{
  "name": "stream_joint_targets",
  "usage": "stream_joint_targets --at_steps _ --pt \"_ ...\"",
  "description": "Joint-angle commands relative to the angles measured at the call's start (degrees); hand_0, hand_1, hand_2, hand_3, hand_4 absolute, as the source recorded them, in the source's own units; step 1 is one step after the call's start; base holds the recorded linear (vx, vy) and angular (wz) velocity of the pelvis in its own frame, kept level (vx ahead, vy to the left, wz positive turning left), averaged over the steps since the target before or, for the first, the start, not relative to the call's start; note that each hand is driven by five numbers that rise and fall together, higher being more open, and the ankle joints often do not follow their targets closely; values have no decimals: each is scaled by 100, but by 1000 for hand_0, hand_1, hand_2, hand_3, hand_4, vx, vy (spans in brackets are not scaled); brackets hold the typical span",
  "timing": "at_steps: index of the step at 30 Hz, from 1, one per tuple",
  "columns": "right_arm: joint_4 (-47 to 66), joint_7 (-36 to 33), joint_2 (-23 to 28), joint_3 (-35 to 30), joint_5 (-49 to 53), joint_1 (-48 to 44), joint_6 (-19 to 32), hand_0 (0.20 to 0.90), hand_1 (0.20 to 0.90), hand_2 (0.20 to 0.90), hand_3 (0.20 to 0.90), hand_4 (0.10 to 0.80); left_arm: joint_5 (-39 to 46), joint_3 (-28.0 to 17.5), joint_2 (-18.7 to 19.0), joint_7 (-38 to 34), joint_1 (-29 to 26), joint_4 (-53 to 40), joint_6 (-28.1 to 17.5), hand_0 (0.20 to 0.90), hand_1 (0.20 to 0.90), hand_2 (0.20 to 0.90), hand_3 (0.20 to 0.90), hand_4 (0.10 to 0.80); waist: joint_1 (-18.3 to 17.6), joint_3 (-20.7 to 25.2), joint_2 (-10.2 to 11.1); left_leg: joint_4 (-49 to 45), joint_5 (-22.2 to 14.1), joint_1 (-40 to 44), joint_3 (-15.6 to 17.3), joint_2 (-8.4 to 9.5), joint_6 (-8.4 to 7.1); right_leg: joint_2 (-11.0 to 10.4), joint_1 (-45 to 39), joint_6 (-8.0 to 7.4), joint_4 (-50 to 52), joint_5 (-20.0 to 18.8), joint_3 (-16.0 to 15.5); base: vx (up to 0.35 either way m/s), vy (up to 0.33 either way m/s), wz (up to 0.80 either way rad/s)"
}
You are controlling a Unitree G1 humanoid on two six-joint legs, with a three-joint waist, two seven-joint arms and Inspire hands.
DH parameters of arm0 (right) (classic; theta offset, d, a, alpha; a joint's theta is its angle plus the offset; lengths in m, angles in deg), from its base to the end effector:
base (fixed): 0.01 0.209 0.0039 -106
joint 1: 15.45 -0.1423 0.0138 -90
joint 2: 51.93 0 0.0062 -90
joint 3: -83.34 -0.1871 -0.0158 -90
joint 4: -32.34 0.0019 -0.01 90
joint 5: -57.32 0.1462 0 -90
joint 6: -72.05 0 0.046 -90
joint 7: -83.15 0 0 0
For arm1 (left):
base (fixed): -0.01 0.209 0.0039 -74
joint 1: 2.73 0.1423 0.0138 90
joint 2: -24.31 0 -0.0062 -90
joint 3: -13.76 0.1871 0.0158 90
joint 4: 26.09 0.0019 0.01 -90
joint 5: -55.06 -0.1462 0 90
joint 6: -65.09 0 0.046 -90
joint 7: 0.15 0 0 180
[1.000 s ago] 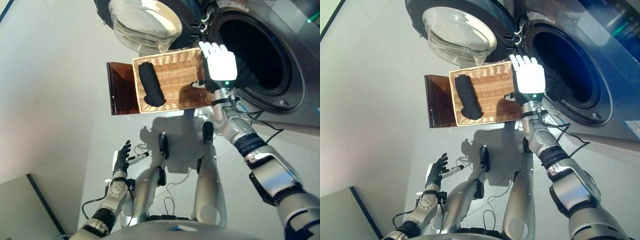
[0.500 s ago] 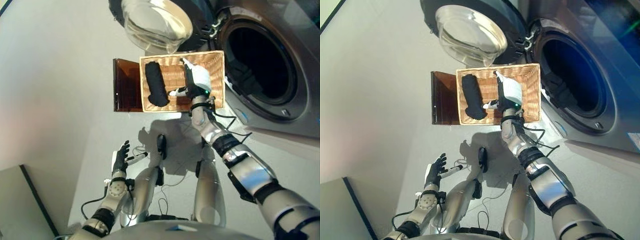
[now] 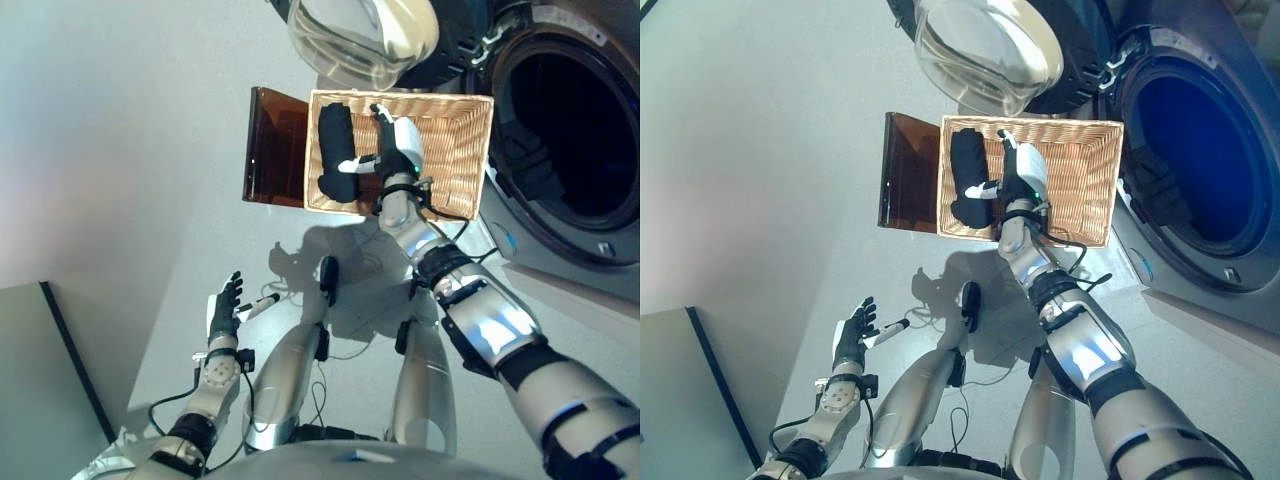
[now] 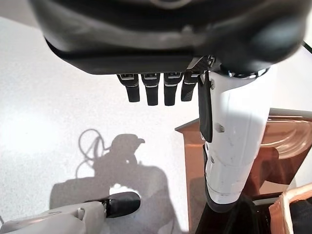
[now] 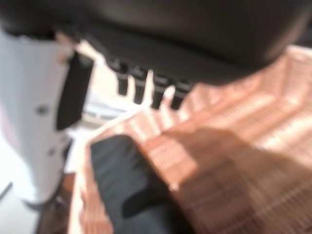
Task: Pick up the clothes and place them into the washing machine
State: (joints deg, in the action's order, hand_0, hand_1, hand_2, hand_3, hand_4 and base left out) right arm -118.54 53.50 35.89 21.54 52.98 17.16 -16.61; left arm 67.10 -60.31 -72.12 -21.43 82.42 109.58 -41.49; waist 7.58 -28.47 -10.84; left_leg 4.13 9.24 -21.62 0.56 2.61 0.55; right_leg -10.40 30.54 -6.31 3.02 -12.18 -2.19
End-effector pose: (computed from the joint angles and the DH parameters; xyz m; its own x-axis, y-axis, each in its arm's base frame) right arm 0.3654 -0.1192 0.1142 0.9720 -0.1335 0.1935 0.2292 0.7200 -0.6550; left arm 0.1776 0.1599 -0.0739 0.8812 0.2491 -0.4018 -0.1863 0.9641 0.1892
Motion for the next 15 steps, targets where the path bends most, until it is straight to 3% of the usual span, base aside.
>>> stream_joint_targets --at_steps 1,15 --pt "-176 -52 -298 -20 56 -1082 415 900 900 900 900 800 123 -60 508 -277 -62 -602 -269 900 900 900 900 800 272 -129 -333 -60 82 -220 2 313 -297 141 269 96 1030 893 -44 -18 29 10" --pt "-805 81 -387 -62 57 -1349 273 900 900 900 900 800 321 -150 773 -288 -45 -1404 -383 900 900 900 900 800 565 -132 -422 -98 145 -603 -199 362 -274 -7 568 44 1176 955 -229 -7 15 11"
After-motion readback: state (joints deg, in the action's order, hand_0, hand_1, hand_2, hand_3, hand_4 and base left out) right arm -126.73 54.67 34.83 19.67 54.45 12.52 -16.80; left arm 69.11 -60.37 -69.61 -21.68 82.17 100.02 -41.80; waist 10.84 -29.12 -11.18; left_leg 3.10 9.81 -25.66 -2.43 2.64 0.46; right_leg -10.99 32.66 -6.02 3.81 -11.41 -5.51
